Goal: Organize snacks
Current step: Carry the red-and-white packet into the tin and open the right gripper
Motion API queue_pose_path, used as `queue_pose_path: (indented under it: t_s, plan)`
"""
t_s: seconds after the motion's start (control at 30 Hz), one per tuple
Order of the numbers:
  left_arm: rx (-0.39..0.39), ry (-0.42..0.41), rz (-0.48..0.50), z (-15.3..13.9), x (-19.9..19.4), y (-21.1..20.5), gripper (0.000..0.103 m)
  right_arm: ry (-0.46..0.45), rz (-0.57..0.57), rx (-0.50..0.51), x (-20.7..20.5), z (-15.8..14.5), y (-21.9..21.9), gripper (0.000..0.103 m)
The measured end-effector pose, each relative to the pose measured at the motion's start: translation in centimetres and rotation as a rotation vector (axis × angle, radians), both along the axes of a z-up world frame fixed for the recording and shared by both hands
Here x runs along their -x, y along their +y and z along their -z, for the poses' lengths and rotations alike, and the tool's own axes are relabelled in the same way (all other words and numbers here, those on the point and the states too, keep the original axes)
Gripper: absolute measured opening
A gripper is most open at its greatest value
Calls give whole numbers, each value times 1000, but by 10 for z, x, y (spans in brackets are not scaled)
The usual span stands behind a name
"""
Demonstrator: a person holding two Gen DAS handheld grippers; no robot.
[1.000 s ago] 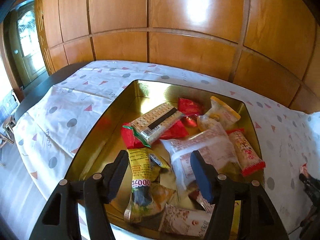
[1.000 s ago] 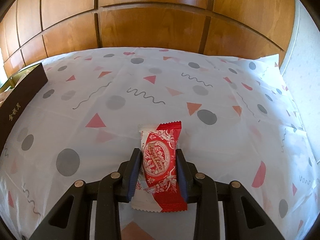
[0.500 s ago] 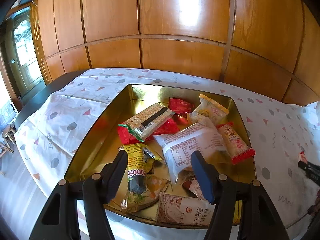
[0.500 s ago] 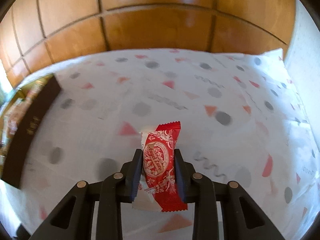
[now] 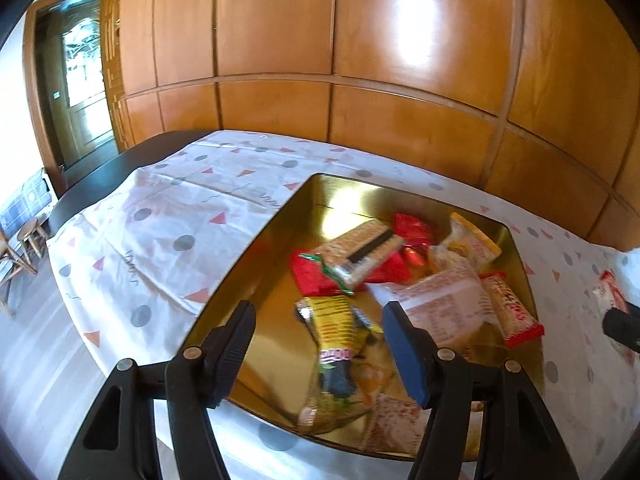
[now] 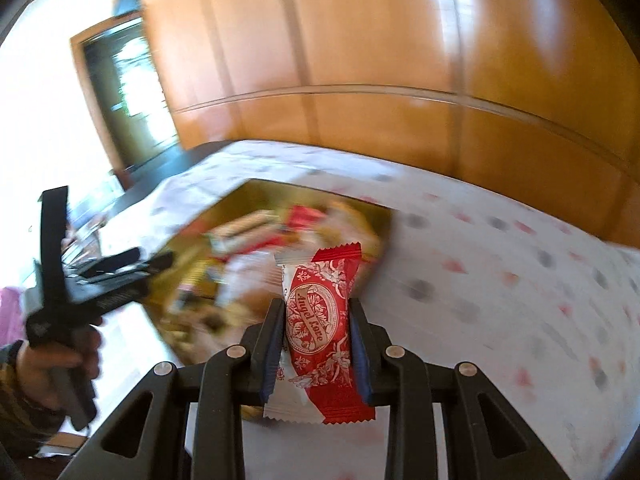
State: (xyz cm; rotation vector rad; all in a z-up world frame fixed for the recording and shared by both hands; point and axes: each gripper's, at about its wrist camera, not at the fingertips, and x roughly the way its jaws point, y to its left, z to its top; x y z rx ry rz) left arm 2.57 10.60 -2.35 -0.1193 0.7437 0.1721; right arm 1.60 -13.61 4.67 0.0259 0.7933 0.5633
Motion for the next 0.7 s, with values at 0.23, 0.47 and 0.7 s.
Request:
queue_pose_path:
  t_s: [0.23,0.47,0.7]
  plan:
    - [8,23,-4,8,0,8,66,130,-138,122,-19,44,73,33]
    - [11,32,12,12,-2,3,66,106,-187,171,-2,48,84,33]
    - [4,22,5,9,-1,2,71,62,-224,234,5,57,103,32]
